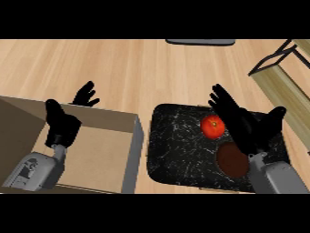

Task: Pick the tomato from the tray and place it in the tiered shelf

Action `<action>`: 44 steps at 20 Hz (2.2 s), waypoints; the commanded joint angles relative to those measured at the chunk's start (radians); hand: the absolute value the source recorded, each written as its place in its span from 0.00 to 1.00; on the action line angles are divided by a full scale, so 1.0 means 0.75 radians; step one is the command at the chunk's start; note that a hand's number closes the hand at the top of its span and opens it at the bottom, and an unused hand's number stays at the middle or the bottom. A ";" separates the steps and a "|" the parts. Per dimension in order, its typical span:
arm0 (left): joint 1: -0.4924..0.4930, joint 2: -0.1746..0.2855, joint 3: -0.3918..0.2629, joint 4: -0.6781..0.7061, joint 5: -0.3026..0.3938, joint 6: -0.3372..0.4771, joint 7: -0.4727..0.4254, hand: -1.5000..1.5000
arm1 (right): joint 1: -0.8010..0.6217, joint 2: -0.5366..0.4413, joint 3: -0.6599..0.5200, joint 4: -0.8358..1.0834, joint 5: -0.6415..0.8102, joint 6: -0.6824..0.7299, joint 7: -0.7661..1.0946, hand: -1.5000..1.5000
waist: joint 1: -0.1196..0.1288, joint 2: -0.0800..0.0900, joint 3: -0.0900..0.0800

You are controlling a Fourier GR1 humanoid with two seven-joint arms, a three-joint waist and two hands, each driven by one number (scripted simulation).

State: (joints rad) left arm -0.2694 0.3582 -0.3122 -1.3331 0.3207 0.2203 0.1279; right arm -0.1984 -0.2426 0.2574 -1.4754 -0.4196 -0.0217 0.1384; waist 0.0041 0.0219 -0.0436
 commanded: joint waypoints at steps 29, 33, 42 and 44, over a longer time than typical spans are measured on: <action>-0.009 0.081 0.277 -0.164 0.023 -0.083 0.046 0.50 | -0.708 -0.784 0.041 -0.037 0.461 0.821 0.168 0.00 | 0.019 -0.042 0.053; 0.005 0.031 0.254 -0.143 -0.013 -0.060 0.013 0.50 | -0.782 -0.663 0.183 -0.140 0.578 0.769 0.406 0.00 | 0.009 -0.034 0.055; -0.034 0.023 0.291 -0.148 -0.037 -0.090 0.065 0.50 | -0.746 -0.392 0.339 -0.168 0.804 0.784 0.659 0.00 | 0.004 -0.029 0.057; 0.047 0.060 0.337 -0.177 -0.012 -0.128 0.010 0.50 | -0.588 -0.446 0.403 -0.218 0.913 0.752 0.637 0.00 | 0.002 -0.031 0.058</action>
State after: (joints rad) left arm -0.2648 0.3914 -0.0763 -1.4470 0.3100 0.1363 0.1204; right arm -0.6998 -0.5957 0.4894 -1.6312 0.1605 0.5511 0.5815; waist 0.0043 -0.0018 -0.0010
